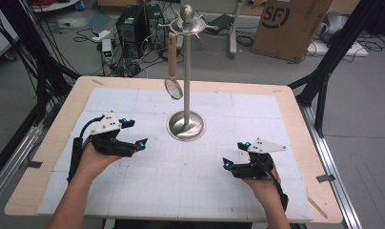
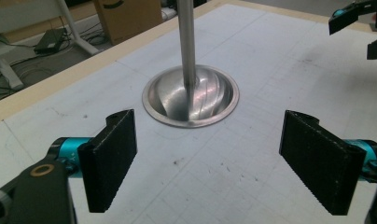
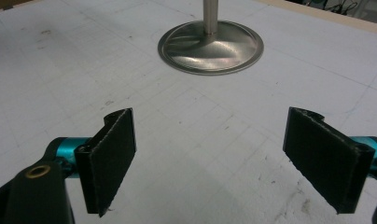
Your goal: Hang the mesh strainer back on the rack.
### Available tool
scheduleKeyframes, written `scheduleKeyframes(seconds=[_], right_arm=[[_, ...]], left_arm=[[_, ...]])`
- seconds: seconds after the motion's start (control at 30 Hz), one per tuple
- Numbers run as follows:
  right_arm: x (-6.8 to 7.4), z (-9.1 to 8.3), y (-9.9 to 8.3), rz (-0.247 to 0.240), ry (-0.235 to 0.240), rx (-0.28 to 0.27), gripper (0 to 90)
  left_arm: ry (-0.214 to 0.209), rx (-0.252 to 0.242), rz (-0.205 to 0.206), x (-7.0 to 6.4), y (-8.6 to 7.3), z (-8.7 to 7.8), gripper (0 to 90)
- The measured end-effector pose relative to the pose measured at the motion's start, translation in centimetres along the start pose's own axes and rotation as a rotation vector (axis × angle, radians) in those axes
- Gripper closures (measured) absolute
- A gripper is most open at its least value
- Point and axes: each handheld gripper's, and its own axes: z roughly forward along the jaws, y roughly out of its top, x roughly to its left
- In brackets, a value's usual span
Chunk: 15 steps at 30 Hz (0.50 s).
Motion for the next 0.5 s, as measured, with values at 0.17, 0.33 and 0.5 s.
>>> scheduleKeyframes(seconds=[0.17, 0.33, 0.5], right_arm=[[0.0, 0.0, 0.0, -0.002, 0.002, 0.002, 16.1], [0.0, 0.0, 0.0, -0.004, 0.0, 0.005, 16.1], [0.0, 0.2, 0.0, -0.011, 0.0, 0.004, 16.1]], left_arm=[[0.003, 0.002, -0.012, -0.2, -1.3, -0.2, 19.5], [0.011, -0.002, -0.019, -0.2, -2.1, -0.3, 19.5], [0.015, 0.011, -0.02, -0.1, -2.5, -0.3, 19.5]])
